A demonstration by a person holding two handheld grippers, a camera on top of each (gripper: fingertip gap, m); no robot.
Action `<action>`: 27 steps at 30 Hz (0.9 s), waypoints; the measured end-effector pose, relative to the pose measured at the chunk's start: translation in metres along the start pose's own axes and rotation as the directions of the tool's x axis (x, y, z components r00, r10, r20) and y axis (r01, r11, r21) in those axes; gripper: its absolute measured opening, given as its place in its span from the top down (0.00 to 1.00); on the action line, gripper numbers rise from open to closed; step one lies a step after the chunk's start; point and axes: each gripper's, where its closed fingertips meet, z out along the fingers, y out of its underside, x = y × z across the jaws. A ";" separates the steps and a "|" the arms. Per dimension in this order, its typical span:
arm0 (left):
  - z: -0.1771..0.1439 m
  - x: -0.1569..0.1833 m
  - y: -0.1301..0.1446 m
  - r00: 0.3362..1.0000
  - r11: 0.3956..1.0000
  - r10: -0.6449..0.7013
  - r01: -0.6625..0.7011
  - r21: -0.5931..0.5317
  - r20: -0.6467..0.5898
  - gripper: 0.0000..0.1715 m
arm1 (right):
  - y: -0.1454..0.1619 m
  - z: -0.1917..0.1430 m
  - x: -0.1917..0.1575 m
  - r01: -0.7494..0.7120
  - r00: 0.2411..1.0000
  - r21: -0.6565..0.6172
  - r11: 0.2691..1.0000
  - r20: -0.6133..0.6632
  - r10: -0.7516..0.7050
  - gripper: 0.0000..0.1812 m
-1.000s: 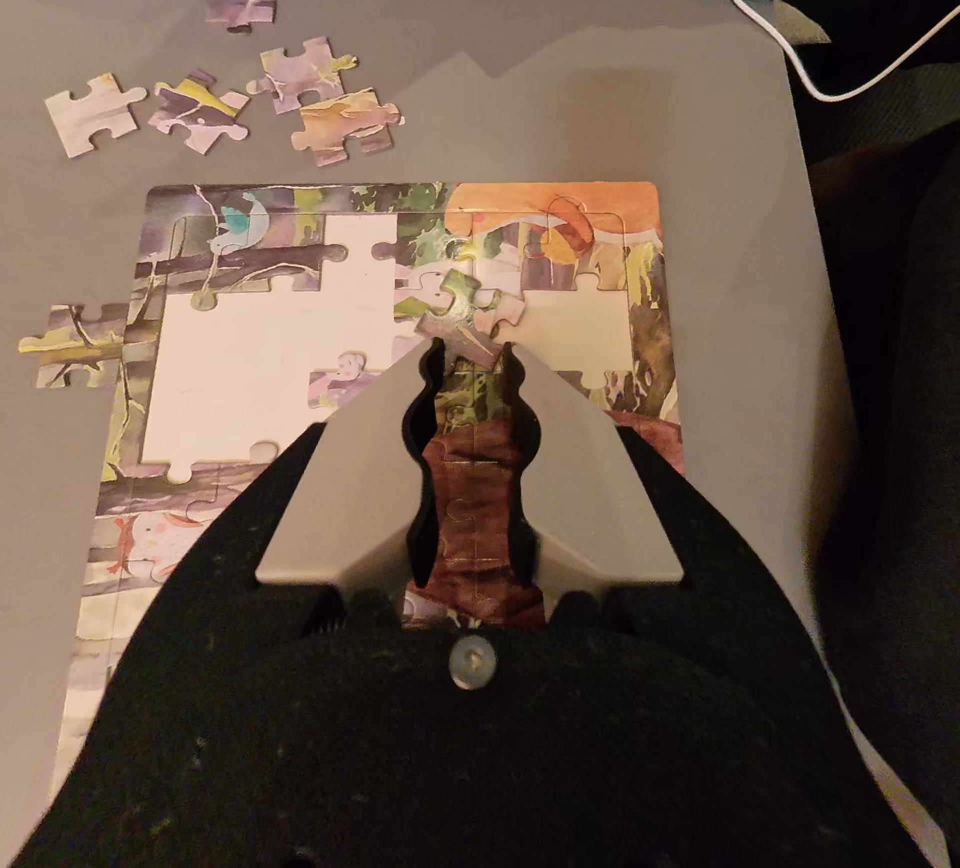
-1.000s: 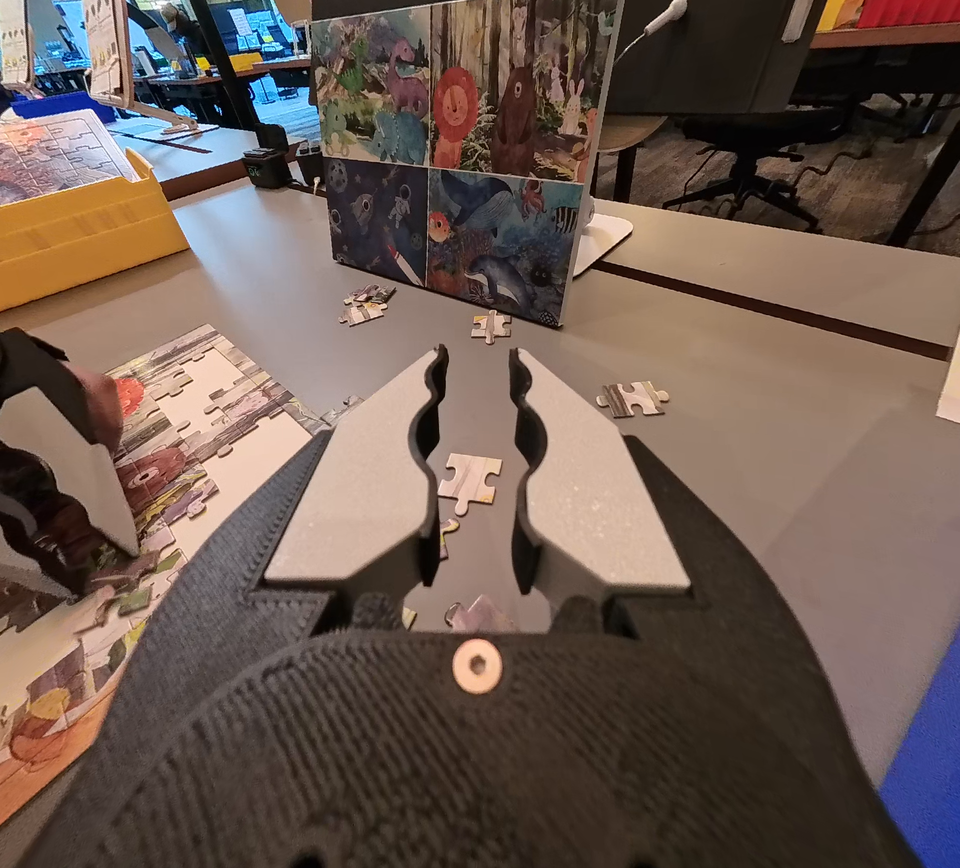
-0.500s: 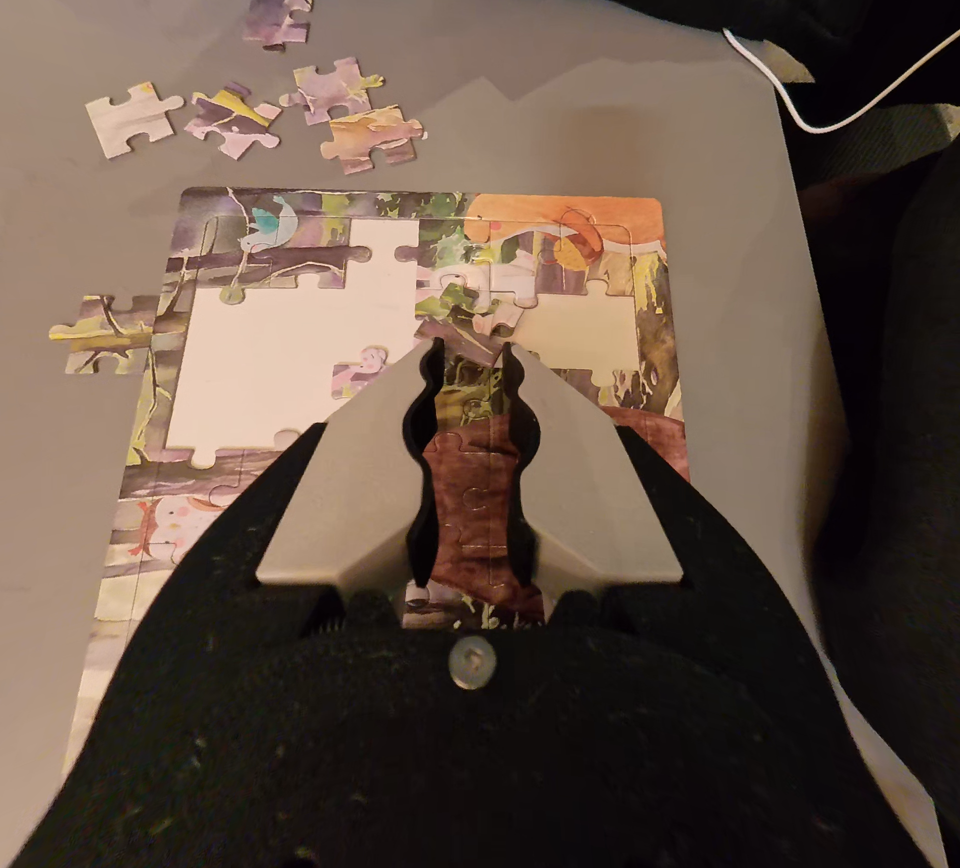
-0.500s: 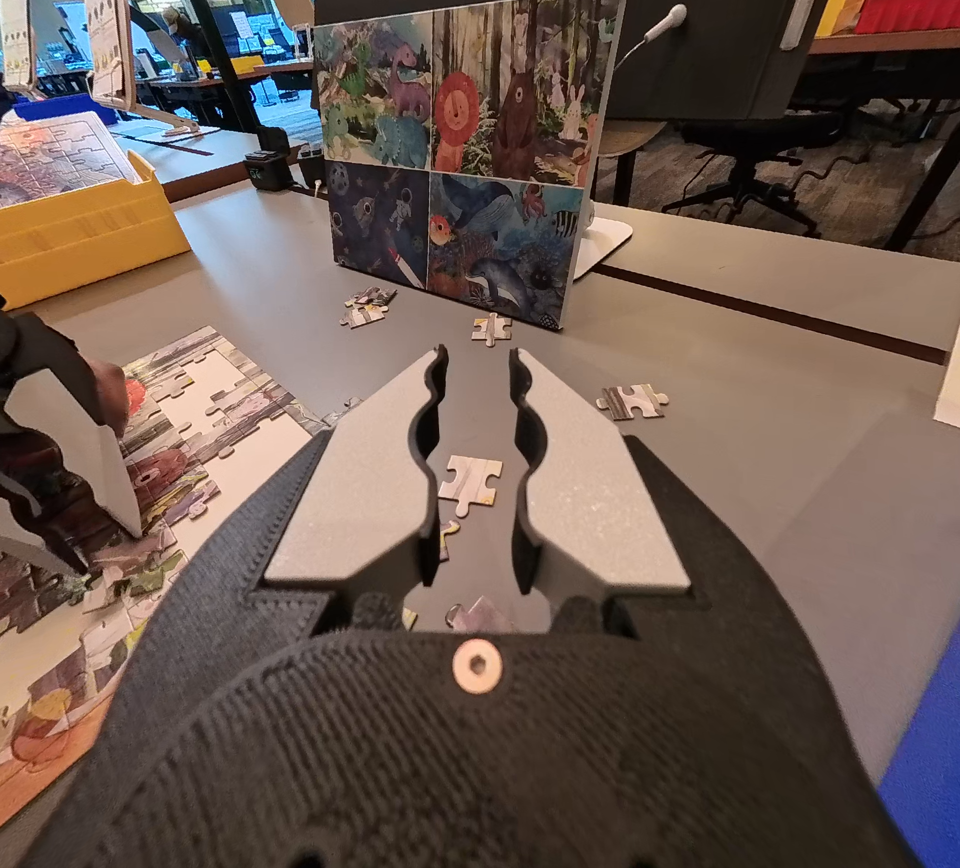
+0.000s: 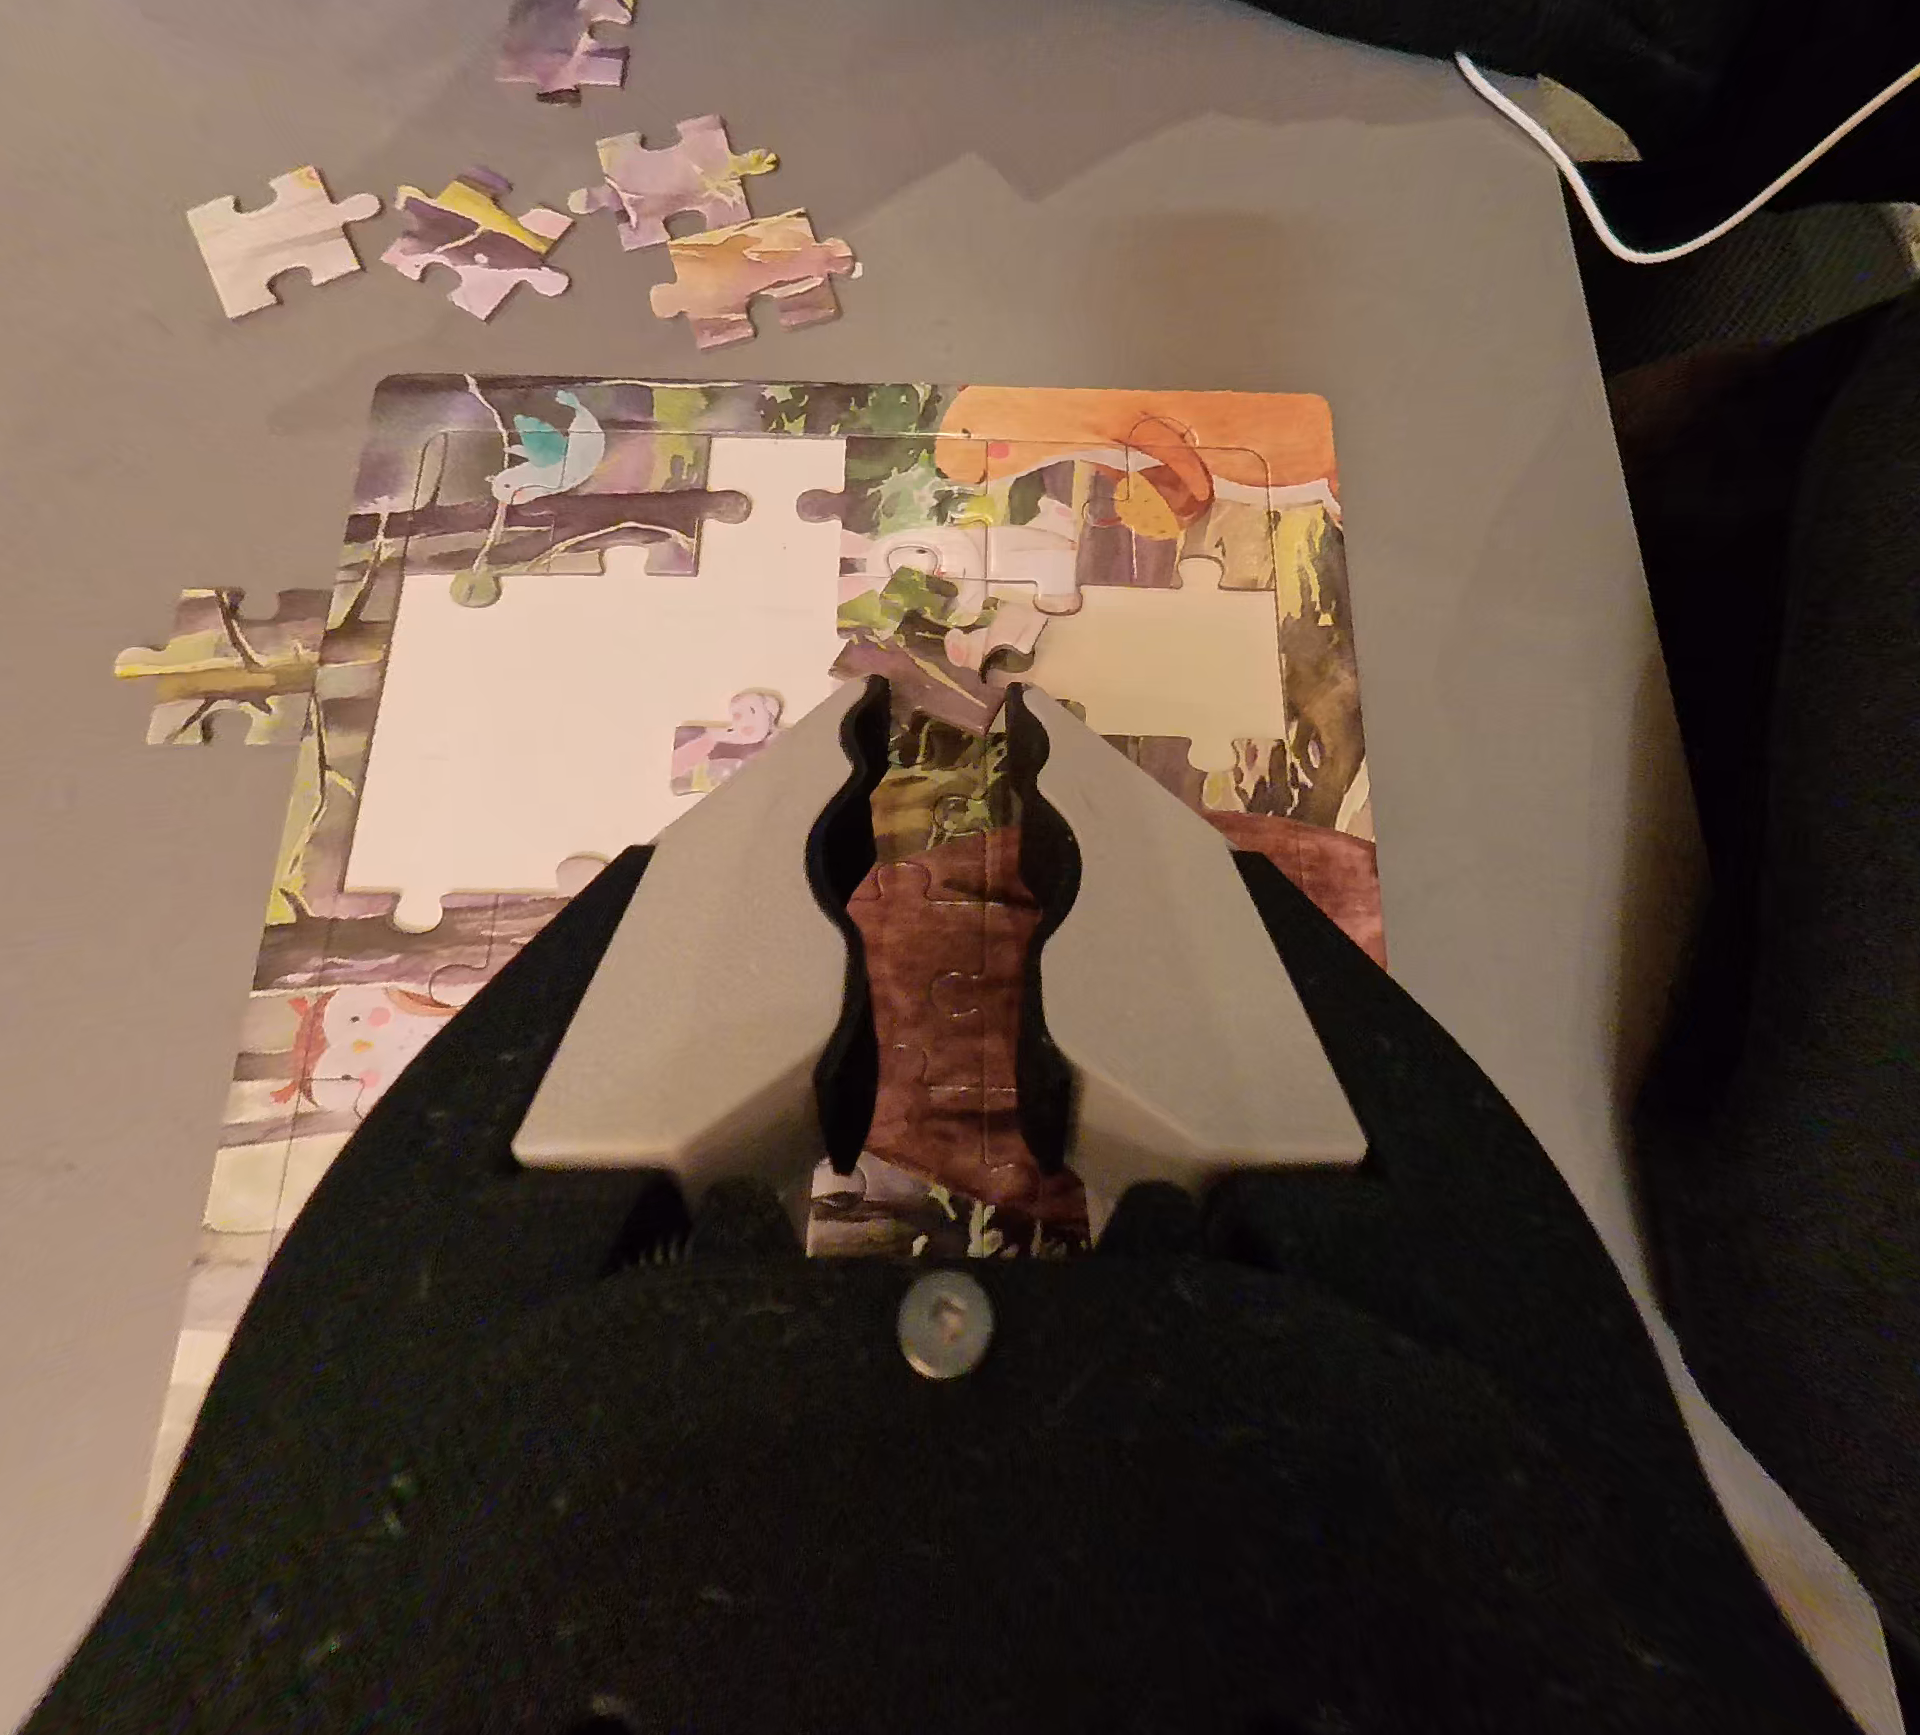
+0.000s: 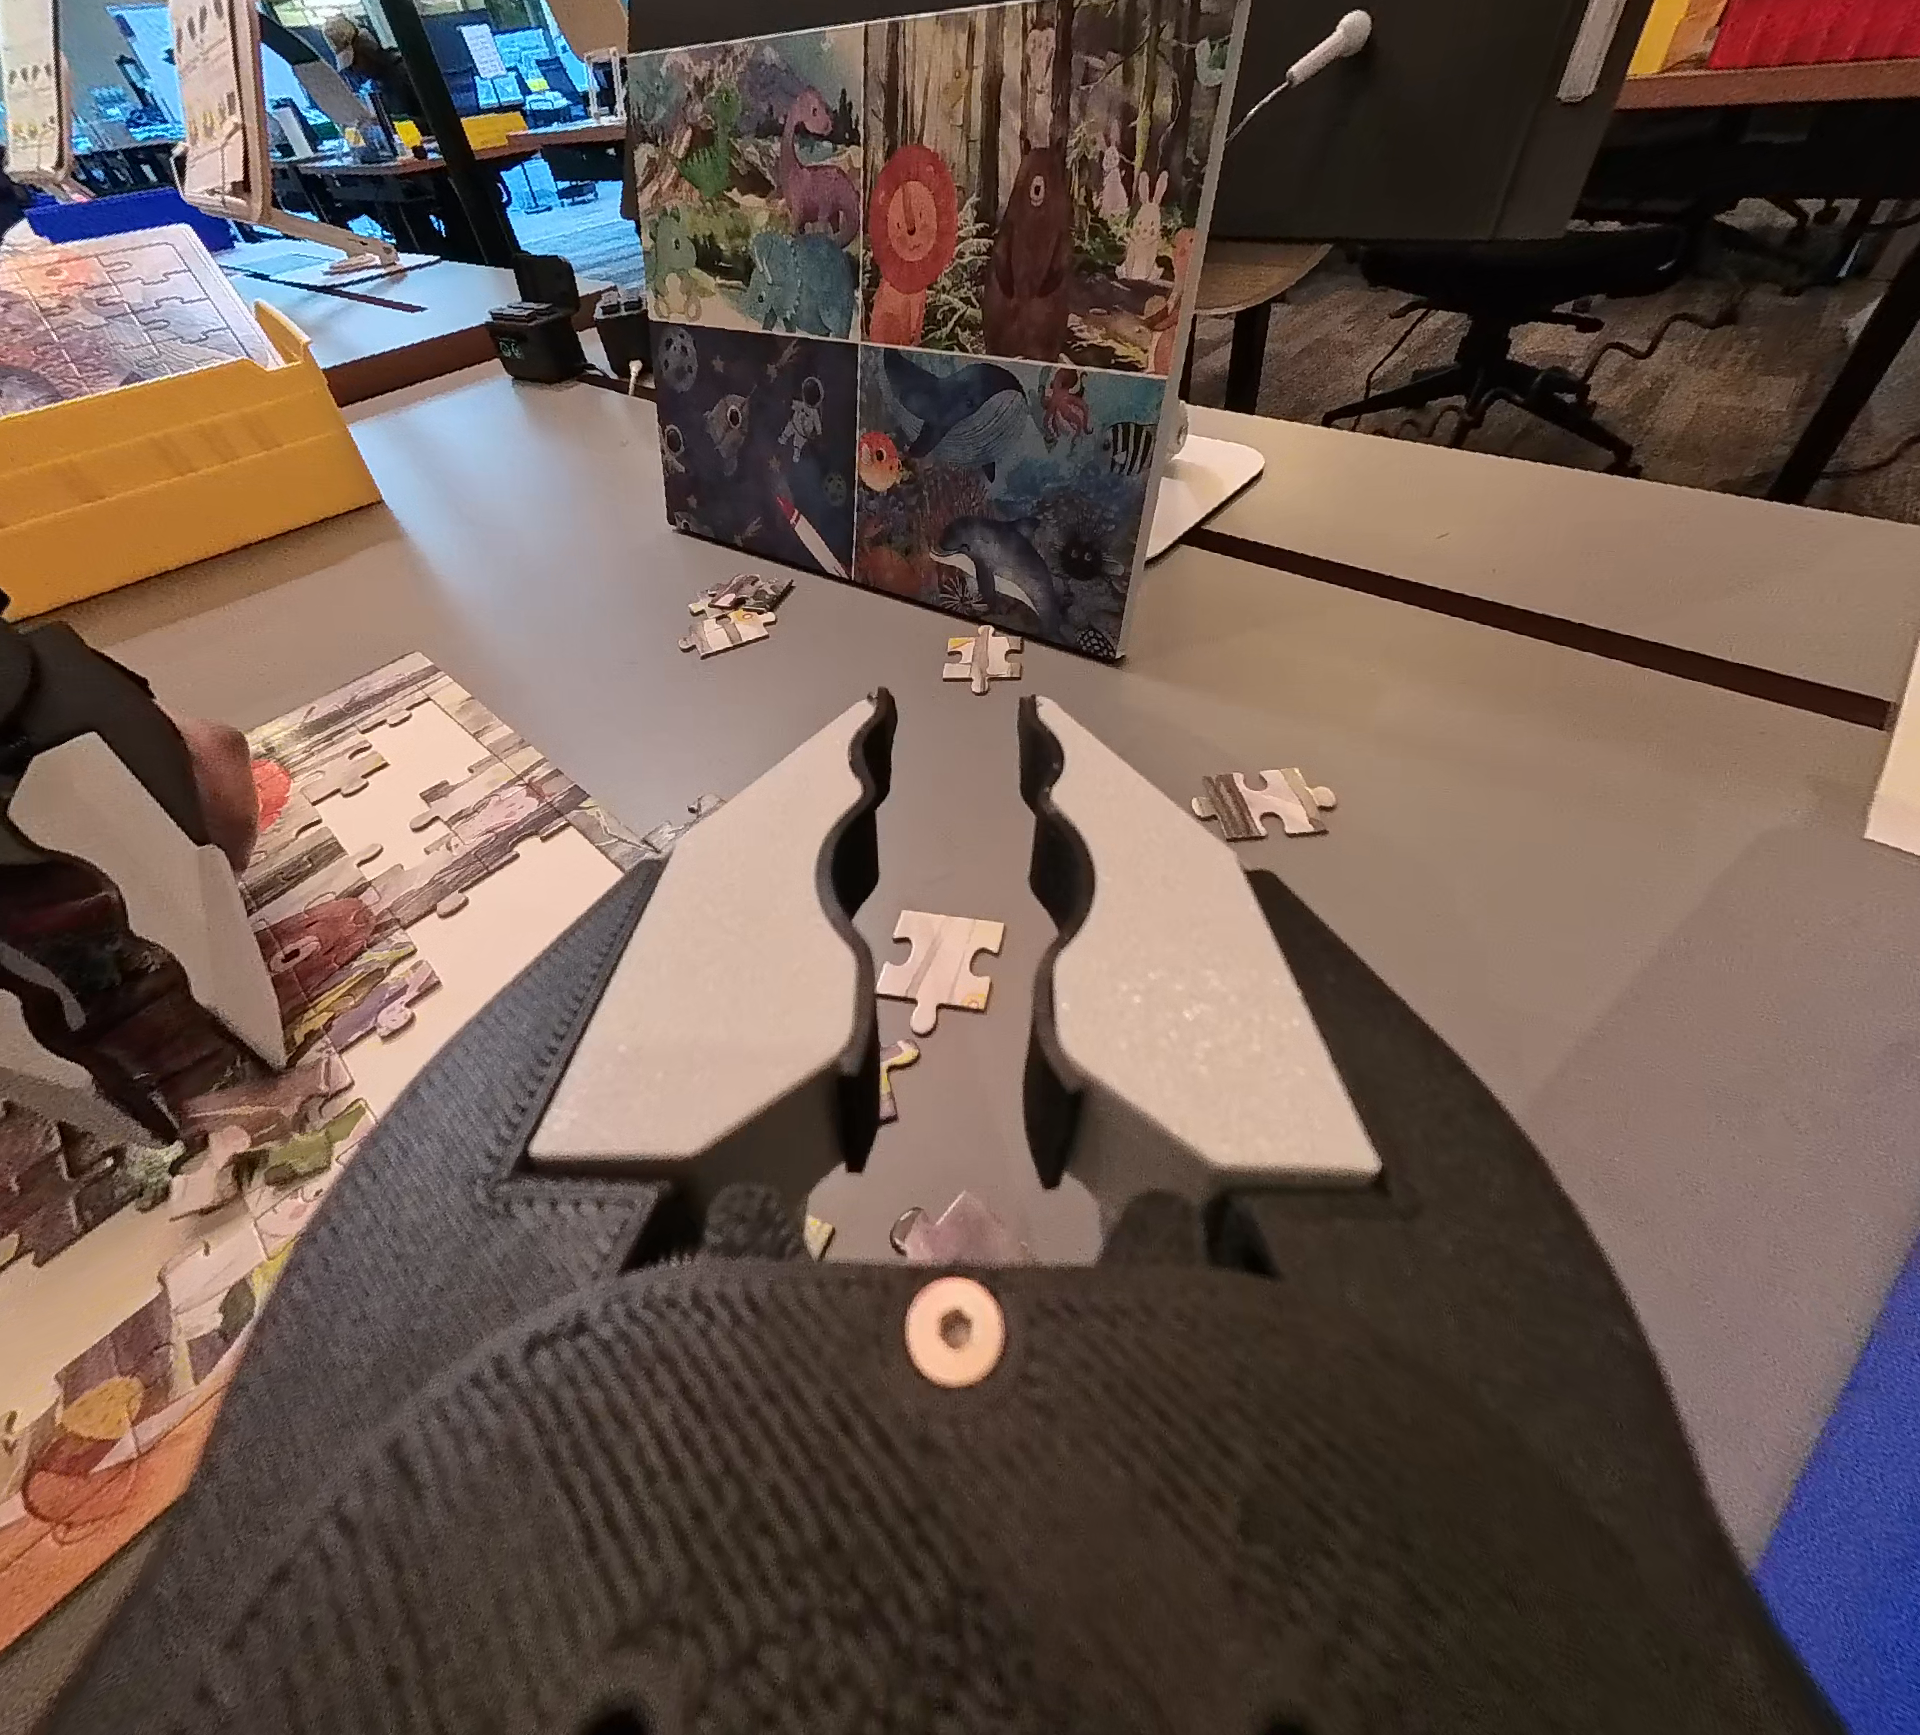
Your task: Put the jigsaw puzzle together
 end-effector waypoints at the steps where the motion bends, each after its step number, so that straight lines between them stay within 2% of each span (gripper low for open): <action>1: 0.000 0.000 0.000 1.000 1.000 -0.001 0.001 -0.001 0.003 0.88 | 0.000 0.000 0.000 0.000 1.000 0.000 1.000 0.000 0.000 0.87; 11: -0.001 0.000 0.006 1.000 0.999 -0.013 0.014 -0.038 0.009 0.88 | -0.001 0.000 0.001 0.000 1.000 0.003 1.000 -0.003 0.000 0.87; 19: -0.015 0.020 -0.006 0.986 0.996 -0.070 0.077 0.041 -0.155 0.84 | -0.001 -0.001 0.001 0.000 1.000 0.004 1.000 -0.005 0.000 0.87; 23: -0.016 0.008 0.003 0.991 0.996 -0.082 0.084 0.012 -0.102 0.84 | 0.000 0.000 0.001 0.000 1.000 0.002 1.000 -0.005 0.000 0.87; 27: -0.012 0.009 0.010 0.991 0.996 -0.089 0.087 -0.025 -0.103 0.84 | 0.000 0.000 0.001 -0.001 1.000 0.000 1.000 -0.005 0.001 0.87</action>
